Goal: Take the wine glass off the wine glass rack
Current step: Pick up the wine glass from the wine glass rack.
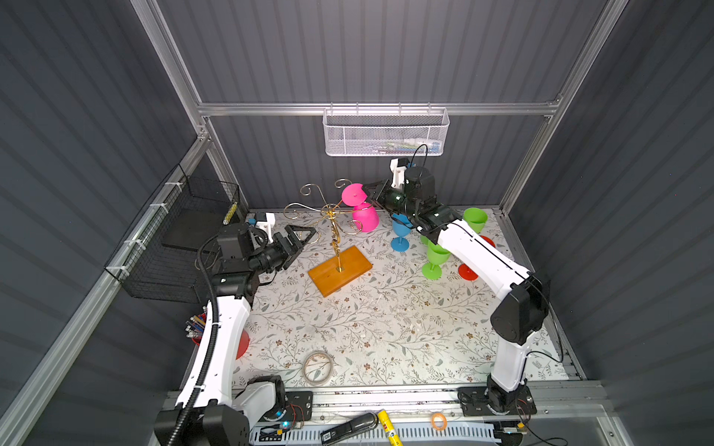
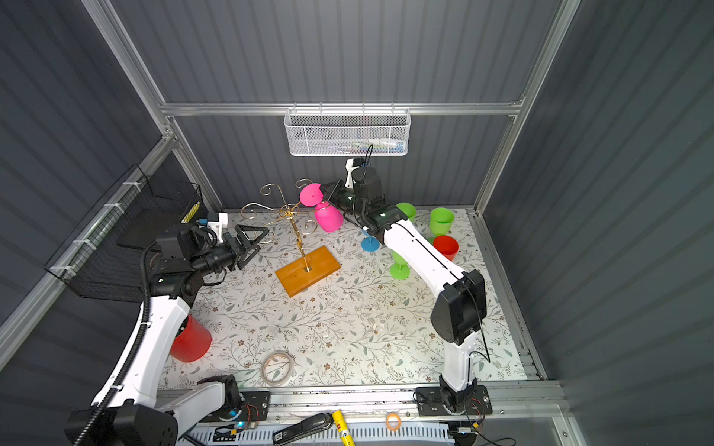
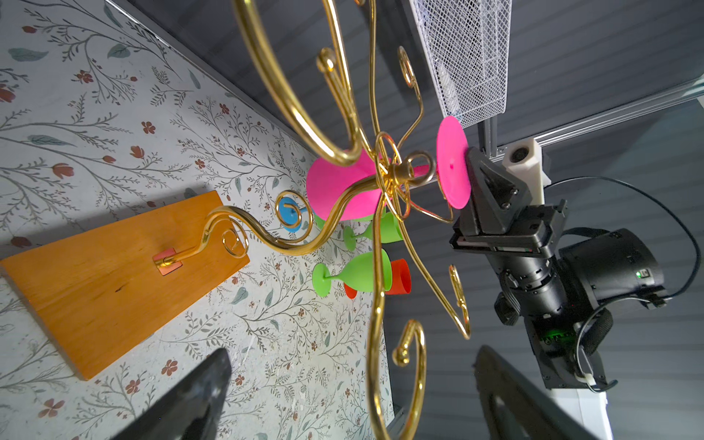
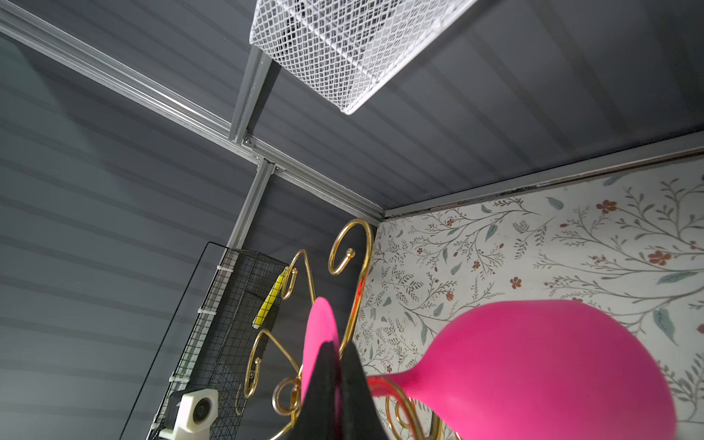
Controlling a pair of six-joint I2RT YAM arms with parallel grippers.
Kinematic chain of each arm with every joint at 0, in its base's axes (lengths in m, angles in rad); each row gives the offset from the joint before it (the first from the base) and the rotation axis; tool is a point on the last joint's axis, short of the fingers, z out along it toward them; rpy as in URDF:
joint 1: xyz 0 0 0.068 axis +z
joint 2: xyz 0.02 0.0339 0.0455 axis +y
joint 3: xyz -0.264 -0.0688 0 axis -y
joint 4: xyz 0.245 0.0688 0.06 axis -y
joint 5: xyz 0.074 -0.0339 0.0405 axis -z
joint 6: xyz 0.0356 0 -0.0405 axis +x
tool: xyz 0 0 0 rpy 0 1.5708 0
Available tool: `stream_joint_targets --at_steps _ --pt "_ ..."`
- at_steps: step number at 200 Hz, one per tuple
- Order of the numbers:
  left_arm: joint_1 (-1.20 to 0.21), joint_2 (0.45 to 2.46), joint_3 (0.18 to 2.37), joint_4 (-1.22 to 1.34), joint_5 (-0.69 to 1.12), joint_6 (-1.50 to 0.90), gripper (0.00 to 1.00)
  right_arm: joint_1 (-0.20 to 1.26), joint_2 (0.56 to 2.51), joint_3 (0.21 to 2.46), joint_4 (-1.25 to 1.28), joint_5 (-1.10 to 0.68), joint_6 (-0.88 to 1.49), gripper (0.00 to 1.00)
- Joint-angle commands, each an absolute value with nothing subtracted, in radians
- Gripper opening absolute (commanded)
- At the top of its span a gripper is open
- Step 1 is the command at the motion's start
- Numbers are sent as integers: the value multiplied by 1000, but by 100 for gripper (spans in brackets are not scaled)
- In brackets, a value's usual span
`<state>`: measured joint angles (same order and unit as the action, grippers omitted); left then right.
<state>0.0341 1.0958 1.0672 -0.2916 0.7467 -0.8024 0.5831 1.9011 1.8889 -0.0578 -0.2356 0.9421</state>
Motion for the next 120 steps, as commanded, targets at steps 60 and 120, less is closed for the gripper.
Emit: stream_joint_targets --at_steps 60,120 --pt "34 1067 1120 -352 728 -752 100 518 1894 1911 30 -207 957 0" --pt "34 1050 1171 -488 630 -662 100 479 1816 1844 35 -197 907 0"
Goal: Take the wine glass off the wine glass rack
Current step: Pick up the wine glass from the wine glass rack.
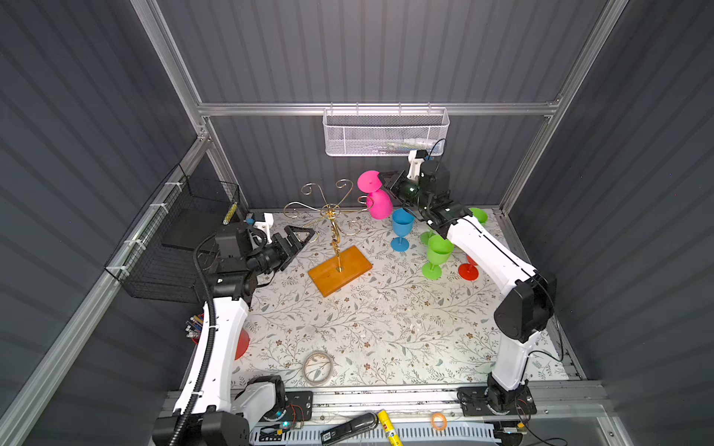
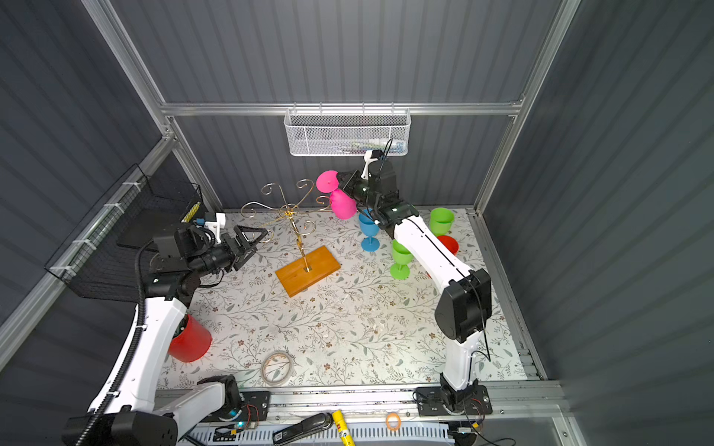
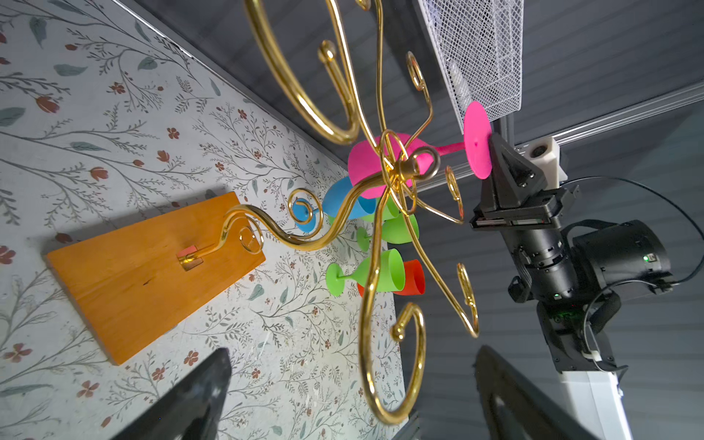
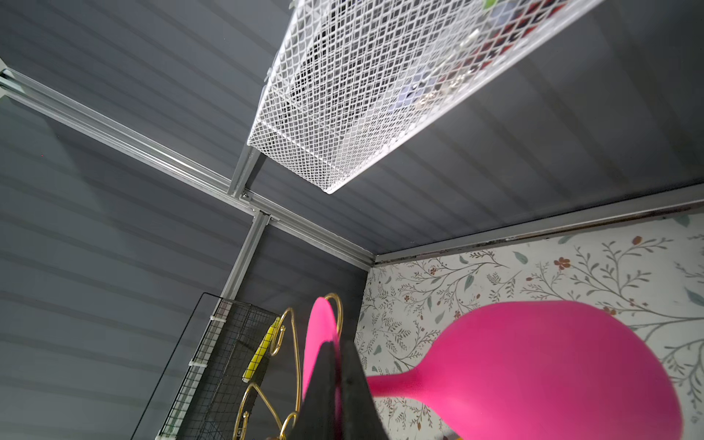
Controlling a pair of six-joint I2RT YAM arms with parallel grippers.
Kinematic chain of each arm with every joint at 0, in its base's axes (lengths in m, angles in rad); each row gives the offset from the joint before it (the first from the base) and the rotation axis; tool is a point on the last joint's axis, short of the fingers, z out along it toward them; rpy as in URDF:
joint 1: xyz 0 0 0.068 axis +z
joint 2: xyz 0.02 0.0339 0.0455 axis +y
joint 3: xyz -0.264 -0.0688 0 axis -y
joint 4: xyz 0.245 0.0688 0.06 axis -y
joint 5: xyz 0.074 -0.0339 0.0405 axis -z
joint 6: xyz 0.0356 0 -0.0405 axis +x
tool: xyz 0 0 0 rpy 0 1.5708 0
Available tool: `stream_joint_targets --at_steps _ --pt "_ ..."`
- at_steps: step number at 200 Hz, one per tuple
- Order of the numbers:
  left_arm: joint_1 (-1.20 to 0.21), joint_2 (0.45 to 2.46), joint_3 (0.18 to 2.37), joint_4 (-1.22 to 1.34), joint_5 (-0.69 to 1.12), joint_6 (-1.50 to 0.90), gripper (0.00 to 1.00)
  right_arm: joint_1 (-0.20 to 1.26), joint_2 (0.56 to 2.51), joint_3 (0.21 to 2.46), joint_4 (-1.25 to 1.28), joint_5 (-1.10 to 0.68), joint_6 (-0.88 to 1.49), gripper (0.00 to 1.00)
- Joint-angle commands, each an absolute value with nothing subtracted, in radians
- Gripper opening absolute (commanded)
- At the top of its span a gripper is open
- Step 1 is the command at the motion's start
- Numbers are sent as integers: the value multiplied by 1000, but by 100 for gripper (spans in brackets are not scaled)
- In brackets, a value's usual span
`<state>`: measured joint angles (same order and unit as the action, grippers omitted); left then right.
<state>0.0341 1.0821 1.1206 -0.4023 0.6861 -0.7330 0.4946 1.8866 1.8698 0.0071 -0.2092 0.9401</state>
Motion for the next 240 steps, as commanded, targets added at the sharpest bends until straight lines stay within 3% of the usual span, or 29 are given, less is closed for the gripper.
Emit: stream_joint_targets --at_steps 1,118,201,240 --pt "34 1049 1172 -489 628 -660 100 478 1814 1842 36 -196 906 0" --pt "34 974 1195 -633 535 -618 100 471 1422 1493 -45 -217 642 0" --pt "34 904 1159 -695 596 -680 100 751 1110 1221 -187 -3 227 0" --pt "32 874 1096 -736 643 -742 94 880 1003 1089 -170 105 115 0"
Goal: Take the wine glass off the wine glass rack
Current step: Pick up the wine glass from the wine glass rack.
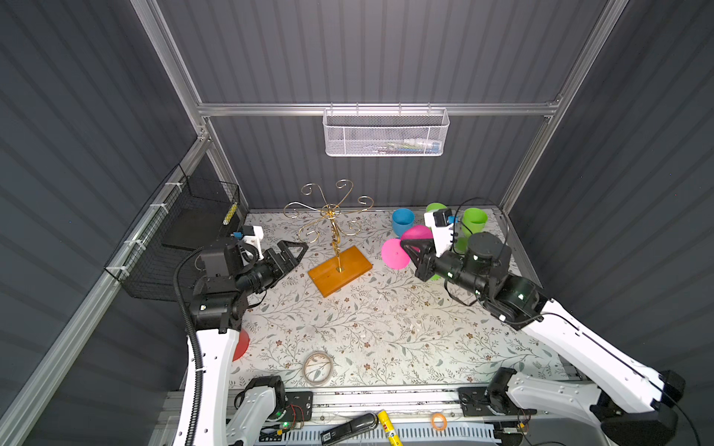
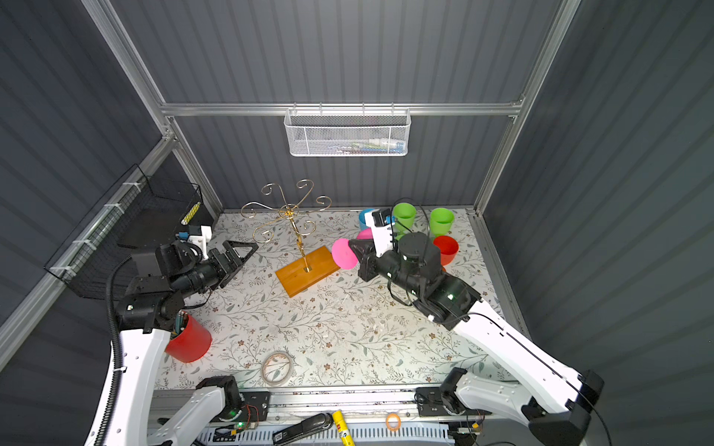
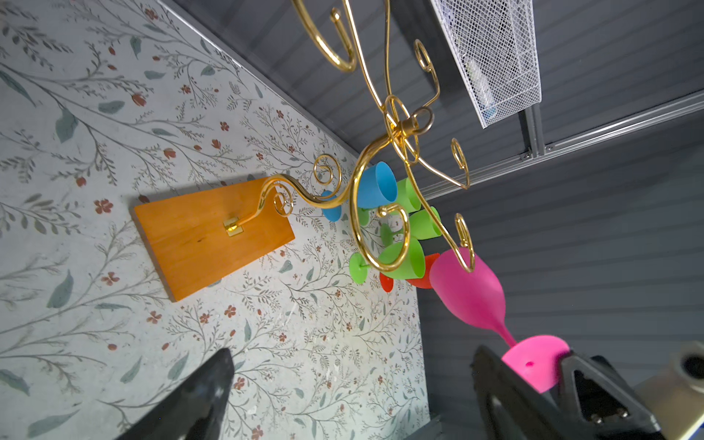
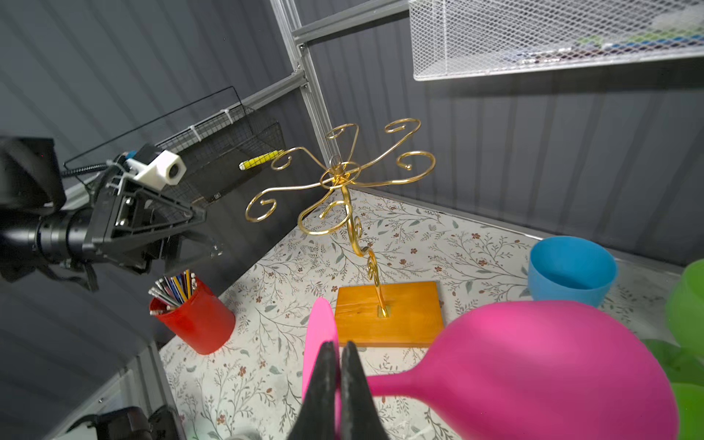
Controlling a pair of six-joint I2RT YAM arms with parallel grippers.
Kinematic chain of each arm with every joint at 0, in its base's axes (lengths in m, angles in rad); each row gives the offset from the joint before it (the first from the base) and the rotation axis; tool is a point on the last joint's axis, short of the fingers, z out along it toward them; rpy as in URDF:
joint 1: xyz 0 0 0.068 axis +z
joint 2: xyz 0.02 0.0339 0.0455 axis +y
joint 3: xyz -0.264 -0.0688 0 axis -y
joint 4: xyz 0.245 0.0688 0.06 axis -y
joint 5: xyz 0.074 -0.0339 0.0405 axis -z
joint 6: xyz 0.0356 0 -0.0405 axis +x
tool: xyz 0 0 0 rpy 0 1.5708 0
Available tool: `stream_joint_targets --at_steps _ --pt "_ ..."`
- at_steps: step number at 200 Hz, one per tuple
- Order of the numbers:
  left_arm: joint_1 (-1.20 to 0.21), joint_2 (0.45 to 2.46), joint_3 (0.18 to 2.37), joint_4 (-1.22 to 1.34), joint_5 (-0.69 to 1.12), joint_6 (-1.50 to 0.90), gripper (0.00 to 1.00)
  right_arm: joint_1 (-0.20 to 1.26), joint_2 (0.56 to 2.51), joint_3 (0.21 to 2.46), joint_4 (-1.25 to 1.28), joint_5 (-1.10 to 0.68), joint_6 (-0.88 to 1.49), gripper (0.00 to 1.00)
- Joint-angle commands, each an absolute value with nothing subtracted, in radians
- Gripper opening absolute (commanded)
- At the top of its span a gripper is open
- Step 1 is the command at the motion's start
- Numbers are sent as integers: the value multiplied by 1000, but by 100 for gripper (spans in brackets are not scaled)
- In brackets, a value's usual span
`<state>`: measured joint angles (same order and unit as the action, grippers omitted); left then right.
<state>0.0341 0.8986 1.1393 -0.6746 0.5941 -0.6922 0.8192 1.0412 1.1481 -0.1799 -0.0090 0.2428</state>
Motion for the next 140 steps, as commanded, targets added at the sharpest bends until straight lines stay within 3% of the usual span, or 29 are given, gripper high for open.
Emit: stream_joint_targets --at_steps 1,64,140 --pt "33 873 1094 -737 643 -744 94 883 1002 1086 -169 109 111 0" --pt "32 827 910 -799 665 -820 89 1103 1033 954 -55 349 -82 0" --pt "32 881 771 -754 705 -934 88 1241 1189 844 239 409 -289 0"
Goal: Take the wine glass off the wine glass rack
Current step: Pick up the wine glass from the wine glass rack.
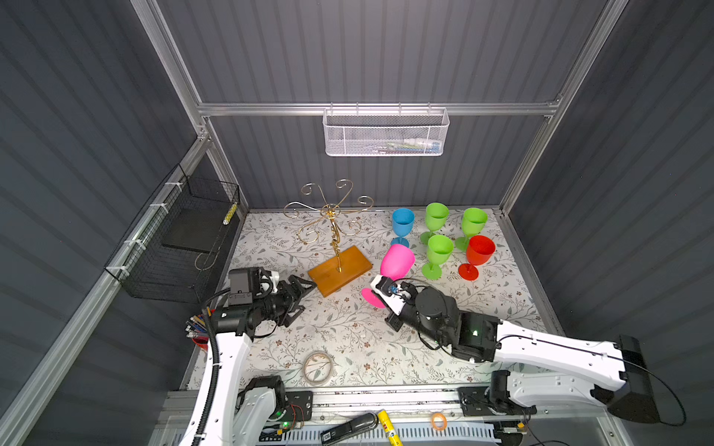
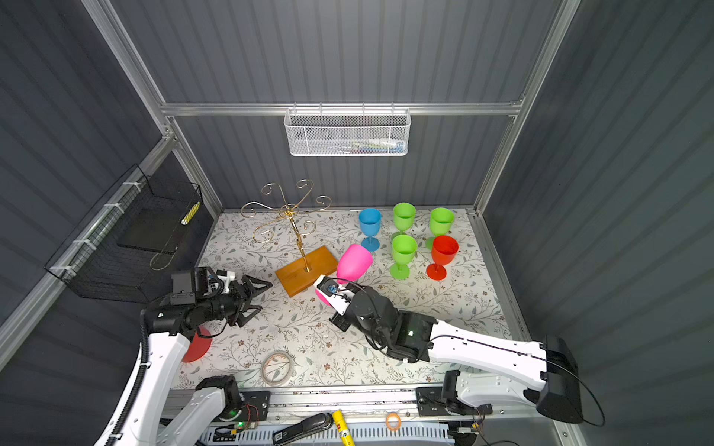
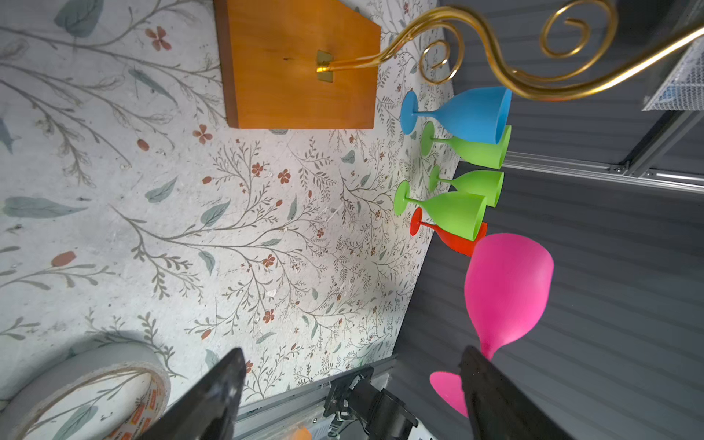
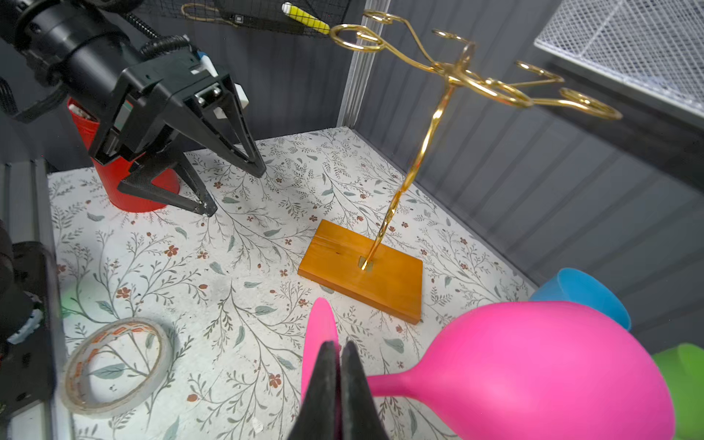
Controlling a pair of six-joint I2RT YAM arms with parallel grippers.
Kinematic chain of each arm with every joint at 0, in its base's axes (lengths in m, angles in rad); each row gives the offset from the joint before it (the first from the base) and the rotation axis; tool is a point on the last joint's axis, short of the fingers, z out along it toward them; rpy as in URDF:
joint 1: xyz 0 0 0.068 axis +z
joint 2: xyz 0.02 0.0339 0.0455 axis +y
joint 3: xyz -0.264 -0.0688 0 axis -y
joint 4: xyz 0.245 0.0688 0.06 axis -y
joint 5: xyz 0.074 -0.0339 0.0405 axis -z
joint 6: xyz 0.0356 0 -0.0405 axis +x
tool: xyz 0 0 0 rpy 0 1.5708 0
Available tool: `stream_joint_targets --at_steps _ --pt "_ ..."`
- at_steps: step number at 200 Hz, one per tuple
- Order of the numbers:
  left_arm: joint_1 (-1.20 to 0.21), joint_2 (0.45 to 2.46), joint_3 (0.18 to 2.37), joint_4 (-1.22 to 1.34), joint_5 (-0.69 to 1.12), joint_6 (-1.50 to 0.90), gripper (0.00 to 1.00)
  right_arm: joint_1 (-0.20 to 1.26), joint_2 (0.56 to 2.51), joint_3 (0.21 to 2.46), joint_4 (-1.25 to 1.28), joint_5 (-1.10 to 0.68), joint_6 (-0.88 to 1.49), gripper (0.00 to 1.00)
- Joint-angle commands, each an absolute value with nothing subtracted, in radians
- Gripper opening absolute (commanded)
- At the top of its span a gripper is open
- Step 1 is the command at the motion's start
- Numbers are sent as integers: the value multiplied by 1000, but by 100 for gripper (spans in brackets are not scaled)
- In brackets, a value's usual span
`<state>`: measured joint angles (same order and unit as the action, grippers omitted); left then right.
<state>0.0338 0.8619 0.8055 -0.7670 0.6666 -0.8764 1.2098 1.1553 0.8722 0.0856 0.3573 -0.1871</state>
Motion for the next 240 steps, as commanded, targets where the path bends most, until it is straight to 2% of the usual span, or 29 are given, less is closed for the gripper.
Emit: stream_joint_targets --at_steps 1,48,120,187,240 --pt "32 882 770 -753 705 -936 88 1242 1189 842 241 409 -292 0" --pt "32 926 709 -692 742 -1025 85 1294 1271 785 423 433 -417 0" --pt "29 934 652 -606 799 -1132 79 1389 1441 793 570 497 -615 0" --pt "10 949 649 -590 790 -1172 69 1397 1580 832 684 528 -771 0" --pt "-18 961 634 -558 783 -1196 66 1391 1677 871 772 533 -852 0"
